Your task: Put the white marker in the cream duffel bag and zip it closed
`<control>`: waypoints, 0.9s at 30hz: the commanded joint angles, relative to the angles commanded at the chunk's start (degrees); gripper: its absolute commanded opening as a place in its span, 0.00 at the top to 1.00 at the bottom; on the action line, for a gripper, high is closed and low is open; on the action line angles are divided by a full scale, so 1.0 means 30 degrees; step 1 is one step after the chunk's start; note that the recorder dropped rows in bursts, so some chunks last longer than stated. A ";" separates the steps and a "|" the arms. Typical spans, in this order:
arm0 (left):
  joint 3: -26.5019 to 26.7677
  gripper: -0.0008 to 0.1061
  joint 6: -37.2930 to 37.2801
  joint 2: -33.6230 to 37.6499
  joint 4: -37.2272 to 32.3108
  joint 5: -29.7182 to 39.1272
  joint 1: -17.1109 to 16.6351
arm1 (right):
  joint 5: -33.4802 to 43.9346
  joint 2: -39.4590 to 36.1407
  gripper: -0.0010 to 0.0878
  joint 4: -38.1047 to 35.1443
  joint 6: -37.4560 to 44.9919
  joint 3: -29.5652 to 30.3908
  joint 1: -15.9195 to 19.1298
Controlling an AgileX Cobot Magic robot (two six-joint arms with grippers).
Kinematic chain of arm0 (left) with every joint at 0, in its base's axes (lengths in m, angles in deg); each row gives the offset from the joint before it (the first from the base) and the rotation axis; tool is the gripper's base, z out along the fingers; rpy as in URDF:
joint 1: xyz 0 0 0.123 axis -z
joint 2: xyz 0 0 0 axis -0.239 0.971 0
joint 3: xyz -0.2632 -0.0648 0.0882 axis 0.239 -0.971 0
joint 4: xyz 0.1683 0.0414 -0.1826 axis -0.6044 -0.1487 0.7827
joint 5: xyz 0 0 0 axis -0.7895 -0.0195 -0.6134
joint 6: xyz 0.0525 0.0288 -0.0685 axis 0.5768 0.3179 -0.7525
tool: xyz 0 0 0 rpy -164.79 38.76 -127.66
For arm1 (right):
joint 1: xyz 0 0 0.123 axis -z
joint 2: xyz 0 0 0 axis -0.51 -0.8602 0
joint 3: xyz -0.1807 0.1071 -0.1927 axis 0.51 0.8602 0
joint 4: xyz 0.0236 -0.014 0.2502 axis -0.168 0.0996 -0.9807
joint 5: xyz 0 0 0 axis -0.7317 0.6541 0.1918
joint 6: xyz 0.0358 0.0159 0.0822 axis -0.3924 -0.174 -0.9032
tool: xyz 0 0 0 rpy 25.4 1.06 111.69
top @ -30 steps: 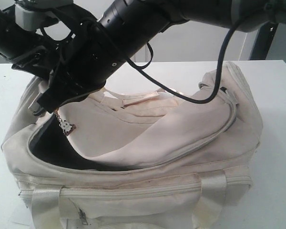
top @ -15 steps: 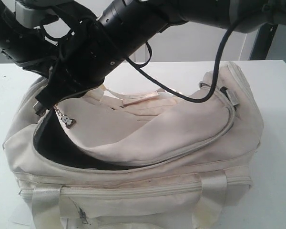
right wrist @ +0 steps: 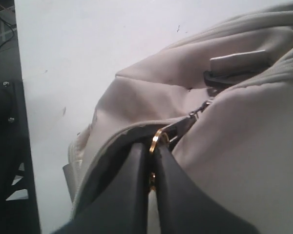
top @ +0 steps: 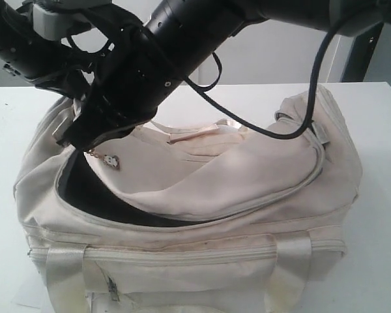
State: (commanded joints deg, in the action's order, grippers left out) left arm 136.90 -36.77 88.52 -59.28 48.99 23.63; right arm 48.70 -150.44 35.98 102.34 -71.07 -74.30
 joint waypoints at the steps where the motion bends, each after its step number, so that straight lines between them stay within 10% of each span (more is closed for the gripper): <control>1: 0.0000 0.99 -0.0040 0.0000 -0.0083 -0.0178 0.0000 | 0.0130 0.0000 0.99 -0.0251 -0.0030 0.0000 0.0000; 27: 0.0000 0.99 -0.0119 0.0000 -0.0271 -0.1064 -0.0222 | 0.0130 0.0617 0.99 -0.0122 -0.1272 0.0000 -0.1321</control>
State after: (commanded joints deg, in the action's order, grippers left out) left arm 136.90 -37.12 88.52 -60.10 45.79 22.97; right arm 49.09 -148.59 35.62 98.52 -71.07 -78.26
